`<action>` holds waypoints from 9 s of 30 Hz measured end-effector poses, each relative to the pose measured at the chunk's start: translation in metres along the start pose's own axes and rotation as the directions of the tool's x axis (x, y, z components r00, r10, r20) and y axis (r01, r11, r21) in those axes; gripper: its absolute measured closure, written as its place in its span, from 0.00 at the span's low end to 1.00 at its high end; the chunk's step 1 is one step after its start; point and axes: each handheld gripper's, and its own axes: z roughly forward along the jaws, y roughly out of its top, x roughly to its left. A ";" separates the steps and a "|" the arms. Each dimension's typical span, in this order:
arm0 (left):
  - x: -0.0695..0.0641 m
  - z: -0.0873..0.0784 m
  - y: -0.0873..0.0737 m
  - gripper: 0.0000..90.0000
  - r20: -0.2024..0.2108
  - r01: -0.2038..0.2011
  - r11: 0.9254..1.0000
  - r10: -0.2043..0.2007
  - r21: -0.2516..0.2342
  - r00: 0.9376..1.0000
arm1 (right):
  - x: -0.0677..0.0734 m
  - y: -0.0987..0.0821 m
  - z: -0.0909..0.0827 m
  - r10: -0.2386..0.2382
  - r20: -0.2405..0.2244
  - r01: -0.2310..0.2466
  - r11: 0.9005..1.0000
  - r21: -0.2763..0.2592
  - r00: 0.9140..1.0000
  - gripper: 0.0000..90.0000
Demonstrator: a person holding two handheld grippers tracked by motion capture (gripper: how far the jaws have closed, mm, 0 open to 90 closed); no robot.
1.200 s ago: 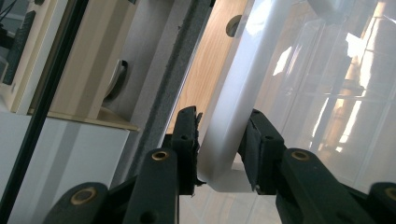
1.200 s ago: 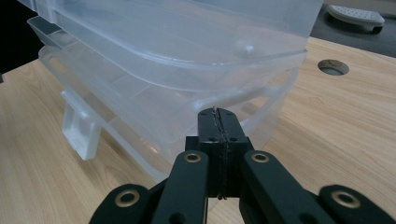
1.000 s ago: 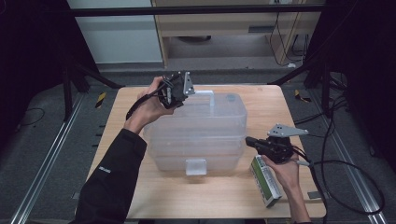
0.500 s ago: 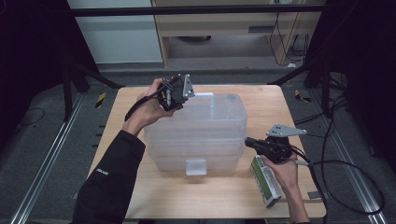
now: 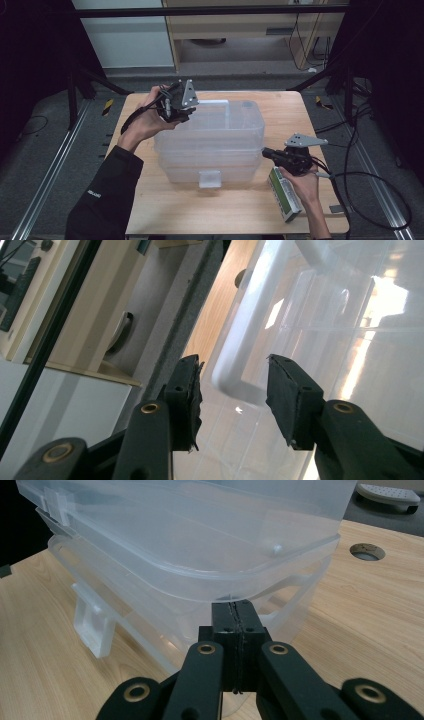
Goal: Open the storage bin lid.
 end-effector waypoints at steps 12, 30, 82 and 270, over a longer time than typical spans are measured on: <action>0.010 -0.033 -0.031 0.64 -0.046 0.190 0.980 -0.193 -0.057 0.980 | 0.000 0.000 0.000 0.002 0.001 -0.002 1.000 0.004 1.000 1.00; 0.005 -0.057 -0.102 0.66 -0.132 0.475 0.855 -0.506 -0.211 0.852 | 0.001 0.000 0.000 0.004 0.005 -0.004 1.000 0.003 1.000 1.00; -0.099 -0.011 -0.195 0.99 0.038 0.710 0.679 -0.717 -0.188 0.696 | 0.002 -0.001 0.001 -0.001 0.006 0.001 1.000 0.012 1.000 1.00; -0.010 0.009 -0.122 0.78 -0.111 0.623 0.701 -0.690 -0.346 0.715 | -0.011 -0.003 0.031 0.018 0.053 -0.026 0.986 0.167 0.998 0.89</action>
